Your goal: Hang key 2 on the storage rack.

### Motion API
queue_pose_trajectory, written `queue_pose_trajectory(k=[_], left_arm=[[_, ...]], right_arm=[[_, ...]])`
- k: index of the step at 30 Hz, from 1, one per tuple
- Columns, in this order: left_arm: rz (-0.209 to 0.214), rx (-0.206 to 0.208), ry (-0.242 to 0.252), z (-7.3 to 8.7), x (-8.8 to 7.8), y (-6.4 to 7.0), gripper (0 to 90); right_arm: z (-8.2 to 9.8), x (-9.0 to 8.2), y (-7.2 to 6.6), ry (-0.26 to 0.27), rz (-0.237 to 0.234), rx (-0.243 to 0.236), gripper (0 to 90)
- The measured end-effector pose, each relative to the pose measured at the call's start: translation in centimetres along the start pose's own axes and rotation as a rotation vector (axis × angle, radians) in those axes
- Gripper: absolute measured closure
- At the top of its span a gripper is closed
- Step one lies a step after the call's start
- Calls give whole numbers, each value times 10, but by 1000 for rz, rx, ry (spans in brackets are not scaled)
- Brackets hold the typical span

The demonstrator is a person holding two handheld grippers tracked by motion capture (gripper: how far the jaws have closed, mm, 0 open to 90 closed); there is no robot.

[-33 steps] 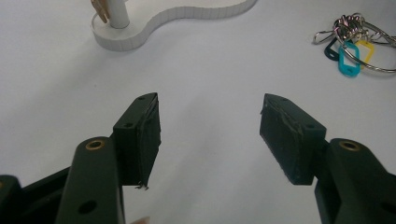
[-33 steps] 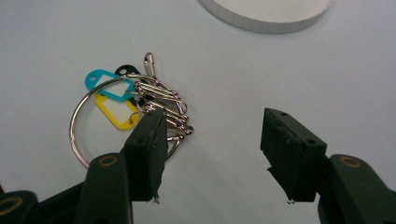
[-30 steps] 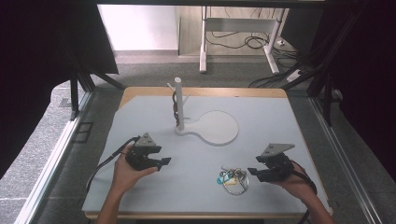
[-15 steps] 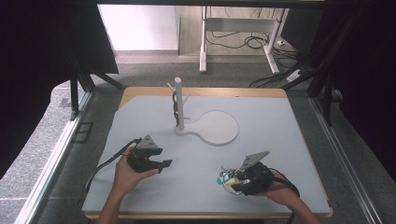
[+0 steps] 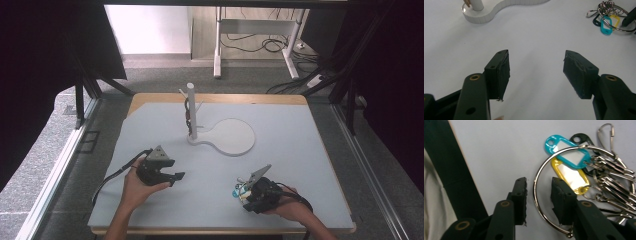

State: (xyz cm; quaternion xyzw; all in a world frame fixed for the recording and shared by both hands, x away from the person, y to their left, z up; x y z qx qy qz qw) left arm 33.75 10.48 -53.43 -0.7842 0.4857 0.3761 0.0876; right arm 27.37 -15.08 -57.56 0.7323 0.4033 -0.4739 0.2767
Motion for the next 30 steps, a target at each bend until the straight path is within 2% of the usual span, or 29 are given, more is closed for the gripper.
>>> queue_pose_trajectory(k=[2, 3, 5, 6, 9, 15, 19, 30], left_arm=[[3, -2, -2, 0, 1, 1, 385], [3, -2, -2, 0, 1, 1, 385], [-3, 5, -8, 1, 1, -1, 385], [-6, 7, -9, 1, 1, -1, 385], [-7, 11, -5, 1, 0, -1, 385], [-8, 15, -6, 2, 0, -1, 383], [19, 9, 3, 1, 1, 2, 381], [16, 18, -11, 3, 4, 1, 382]], right_arm=[[-1, 1, -1, -19, 21, -32, 703], [-1, 1, -1, -19, 21, -32, 703], [-2, 2, -4, -54, 75, -90, 716], [-2, 2, -4, -54, 75, -90, 716], [-4, 3, -5, -89, 109, -129, 723], [-4, 3, -6, -93, 112, -128, 733], [-5, 3, -7, -81, 111, -135, 759], [-6, 4, -8, -89, 93, -135, 841]])
Point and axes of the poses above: each handheld gripper's, and its own axes: x roughly forward along the jaws, z roughly out of its underside, y roughly to its right, the point moved 10 cm from there along x, roughly forward along the jaws, and after that the axes turned 11 degrees about z, right-handed, at the moved point
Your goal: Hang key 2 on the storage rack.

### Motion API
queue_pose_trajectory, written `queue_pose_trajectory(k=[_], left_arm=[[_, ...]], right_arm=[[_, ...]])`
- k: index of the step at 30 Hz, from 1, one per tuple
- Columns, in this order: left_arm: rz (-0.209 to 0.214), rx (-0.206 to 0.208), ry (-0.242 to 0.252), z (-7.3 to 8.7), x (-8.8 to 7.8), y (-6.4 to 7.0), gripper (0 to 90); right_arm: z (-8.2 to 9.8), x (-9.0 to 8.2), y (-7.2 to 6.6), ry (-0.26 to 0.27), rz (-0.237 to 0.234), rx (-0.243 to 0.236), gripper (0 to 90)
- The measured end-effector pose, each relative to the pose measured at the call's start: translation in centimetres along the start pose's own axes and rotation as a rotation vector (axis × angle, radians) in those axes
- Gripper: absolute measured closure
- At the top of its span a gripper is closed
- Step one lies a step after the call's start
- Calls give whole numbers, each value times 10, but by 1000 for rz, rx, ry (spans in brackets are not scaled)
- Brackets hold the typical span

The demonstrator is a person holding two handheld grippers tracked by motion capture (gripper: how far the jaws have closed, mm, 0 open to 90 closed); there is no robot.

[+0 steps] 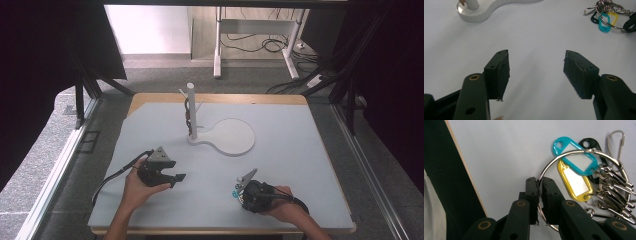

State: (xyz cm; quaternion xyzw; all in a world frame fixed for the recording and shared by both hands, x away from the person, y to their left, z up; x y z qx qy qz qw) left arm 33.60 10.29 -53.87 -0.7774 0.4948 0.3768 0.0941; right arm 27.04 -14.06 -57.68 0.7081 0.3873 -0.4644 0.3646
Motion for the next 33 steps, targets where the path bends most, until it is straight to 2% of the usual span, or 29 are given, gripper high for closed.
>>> queue_pose_trajectory(k=[5, 8, 11, 12, 13, 15, 22, 23, 26, 28, 33], left_arm=[[1, -2, -3, 1, 1, 0, 382], [27, -31, 25, 2, 1, -2, 382], [2, -46, 21, 5, -3, -8, 384], [8, -45, 35, 4, -6, -7, 384], [8, -45, 35, 4, -6, -7, 384], [9, -48, 42, 3, -7, -7, 383], [9, -46, 41, 3, -6, -6, 383], [8, -46, 40, 3, -7, -7, 383], [7, -47, 42, 3, -8, -7, 383], [7, -45, 41, 3, -8, -7, 383], [8, -42, 37, 4, -7, -6, 383]], right_arm=[[0, 0, 0, -16, -11, 0, 861], [-1, 0, 1, -20, -30, 8, 863], [-1, -1, 6, -17, -38, 31, 864], [-2, -4, 8, -2, -62, 45, 865], [-2, -4, 8, -2, -62, 45, 865], [-4, -10, 12, 12, -93, 69, 865], [-12, -24, 21, 63, -158, 126, 873], [-14, -28, 24, 69, -179, 149, 874], [-15, -30, 26, 76, -197, 163, 874], [-18, -34, 31, 87, -224, 194, 875], [-20, -39, 36, 90, -228, 205, 876]])
Point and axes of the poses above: each handheld gripper's, and its own axes: x roughly forward along the jaws, z roughly out of its underside, y roughly to its right, the point moved 10 cm from there along x, roughly forward along the jaws, and after that the axes turned 11 degrees about z, right-handed, at the moved point
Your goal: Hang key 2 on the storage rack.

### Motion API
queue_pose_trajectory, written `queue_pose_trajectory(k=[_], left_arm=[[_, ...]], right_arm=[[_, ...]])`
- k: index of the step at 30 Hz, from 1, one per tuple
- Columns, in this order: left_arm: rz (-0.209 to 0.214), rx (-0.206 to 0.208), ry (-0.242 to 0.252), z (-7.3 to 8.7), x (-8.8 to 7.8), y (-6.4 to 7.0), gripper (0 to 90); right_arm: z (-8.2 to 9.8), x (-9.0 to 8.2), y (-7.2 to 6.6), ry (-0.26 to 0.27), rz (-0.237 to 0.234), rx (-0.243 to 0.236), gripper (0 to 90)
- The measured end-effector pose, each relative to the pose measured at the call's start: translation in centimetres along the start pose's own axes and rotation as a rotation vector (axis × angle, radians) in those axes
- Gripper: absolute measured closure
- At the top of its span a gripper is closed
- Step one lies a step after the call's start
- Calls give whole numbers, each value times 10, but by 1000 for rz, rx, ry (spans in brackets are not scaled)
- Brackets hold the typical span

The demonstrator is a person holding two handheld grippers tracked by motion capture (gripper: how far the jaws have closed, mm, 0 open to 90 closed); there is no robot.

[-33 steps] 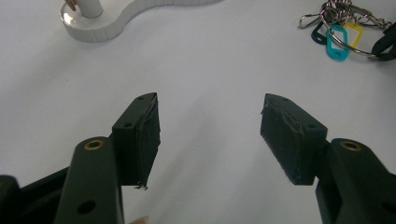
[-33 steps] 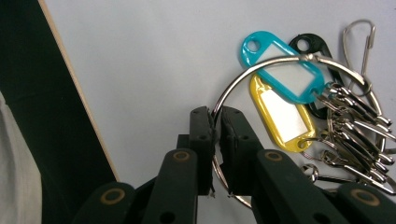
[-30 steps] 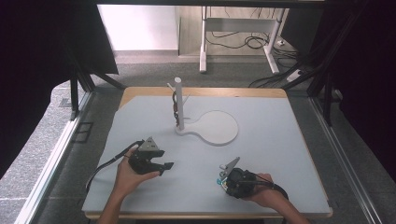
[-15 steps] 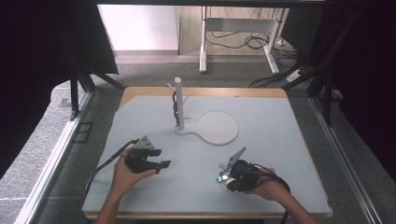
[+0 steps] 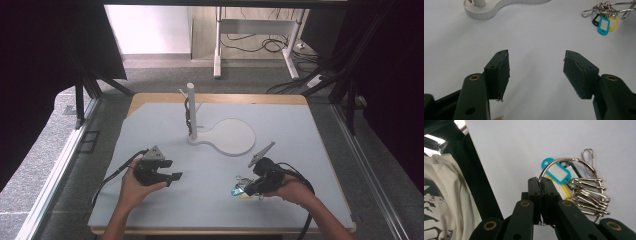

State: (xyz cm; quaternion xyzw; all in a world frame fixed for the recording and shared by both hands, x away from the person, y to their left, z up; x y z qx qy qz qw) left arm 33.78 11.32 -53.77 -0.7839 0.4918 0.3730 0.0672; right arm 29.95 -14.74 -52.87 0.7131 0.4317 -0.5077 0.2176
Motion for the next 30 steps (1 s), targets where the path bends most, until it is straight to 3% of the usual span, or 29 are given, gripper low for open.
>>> queue_pose_trajectory(k=[15, 30], left_arm=[[1, 4, -7, 1, 0, 0, 383], [1, 2, -8, 1, 1, 0, 383]], right_arm=[[-6, -13, 12, -4, 15, 10, 877], [-16, -28, 46, 25, 17, 82, 876]])
Point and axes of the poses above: each handheld gripper's, and its own axes: x roughly forward along the jaws, z roughly out of its underside, y roughly to its right, the point moved 10 cm from there along x, roughly forward along the jaws, and after that the axes turned 11 degrees about z, right-handed, at the moved point
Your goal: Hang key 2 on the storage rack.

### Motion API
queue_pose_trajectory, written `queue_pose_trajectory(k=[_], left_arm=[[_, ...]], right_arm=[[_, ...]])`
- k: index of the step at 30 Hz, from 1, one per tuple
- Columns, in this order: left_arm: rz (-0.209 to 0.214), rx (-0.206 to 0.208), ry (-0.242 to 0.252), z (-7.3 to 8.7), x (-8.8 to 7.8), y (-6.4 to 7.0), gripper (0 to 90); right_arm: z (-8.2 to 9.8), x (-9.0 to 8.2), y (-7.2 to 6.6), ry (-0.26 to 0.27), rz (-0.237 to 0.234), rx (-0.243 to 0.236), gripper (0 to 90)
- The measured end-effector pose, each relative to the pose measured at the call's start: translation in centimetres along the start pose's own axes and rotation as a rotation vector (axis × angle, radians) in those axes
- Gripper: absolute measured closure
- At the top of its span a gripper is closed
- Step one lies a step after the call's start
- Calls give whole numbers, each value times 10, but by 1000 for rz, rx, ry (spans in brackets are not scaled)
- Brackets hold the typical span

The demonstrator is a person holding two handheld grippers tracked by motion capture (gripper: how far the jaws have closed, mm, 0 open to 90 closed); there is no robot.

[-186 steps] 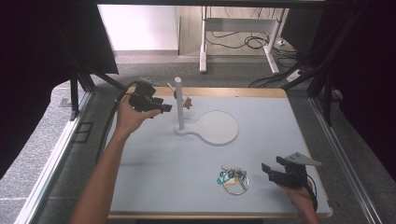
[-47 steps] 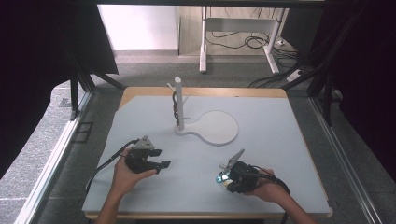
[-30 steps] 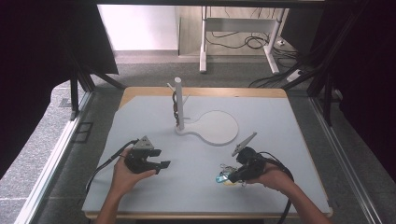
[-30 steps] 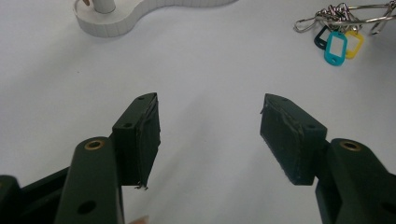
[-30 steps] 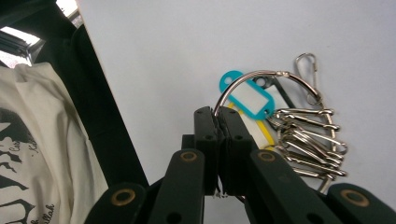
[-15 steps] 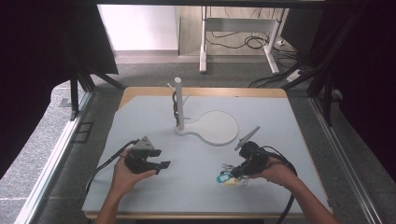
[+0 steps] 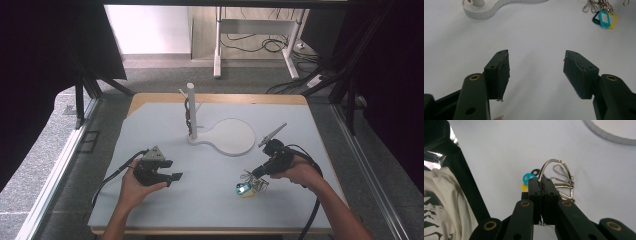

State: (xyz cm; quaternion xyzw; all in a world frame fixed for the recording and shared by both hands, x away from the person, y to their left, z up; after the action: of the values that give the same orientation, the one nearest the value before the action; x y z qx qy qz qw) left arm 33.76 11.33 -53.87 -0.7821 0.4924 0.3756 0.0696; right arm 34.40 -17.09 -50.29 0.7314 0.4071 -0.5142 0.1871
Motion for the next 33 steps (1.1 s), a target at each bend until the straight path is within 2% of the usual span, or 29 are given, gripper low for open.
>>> queue_pose_trajectory(k=[5, 8, 13, 17, 19, 21, 23, 26, 27, 29, 33], left_arm=[[-1, 0, 0, 0, 0, 0, 383], [1, 0, -1, 0, 1, 0, 383], [1, -1, -1, 0, 1, 0, 383], [0, -1, -1, 0, 1, 0, 383], [-1, 0, -2, 0, 1, 0, 383], [-2, 3, -4, 0, 0, -1, 383], [-2, 3, -4, 0, 0, -1, 383], [-1, 3, -4, 0, 0, -1, 383], [-1, 3, -4, 0, 0, -1, 383], [-3, 2, -5, 1, 1, -1, 383], [-1, 2, -3, 0, 1, -1, 383]], right_arm=[[-1, -4, 10, 5, 18, 18, 874], [1, -7, 19, -9, 56, 22, 870], [3, -8, 21, -26, 69, 19, 868], [5, -6, 22, -62, 100, -2, 863], [11, 0, 25, -128, 142, -20, 860], [13, 4, 26, -143, 141, -17, 868], [12, 4, 26, -137, 130, -8, 869], [11, 3, 30, -135, 118, 31, 875], [11, 3, 30, -135, 118, 31, 875], [9, 0, 31, -131, 109, 53, 877], [3, -6, 32, -123, 97, 62, 877]])
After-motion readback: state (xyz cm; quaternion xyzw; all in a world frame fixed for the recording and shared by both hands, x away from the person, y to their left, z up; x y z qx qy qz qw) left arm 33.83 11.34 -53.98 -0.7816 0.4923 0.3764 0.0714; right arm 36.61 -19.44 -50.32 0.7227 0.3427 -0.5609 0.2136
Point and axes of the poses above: each handheld gripper's, and its own axes: x roughly forward along the jaws, z roughly out of its underside, y roughly to its right, the point moved 10 cm from there along x, roughly forward along the jaws, and after that the axes turned 11 degrees about z, right-handed, at the moved point
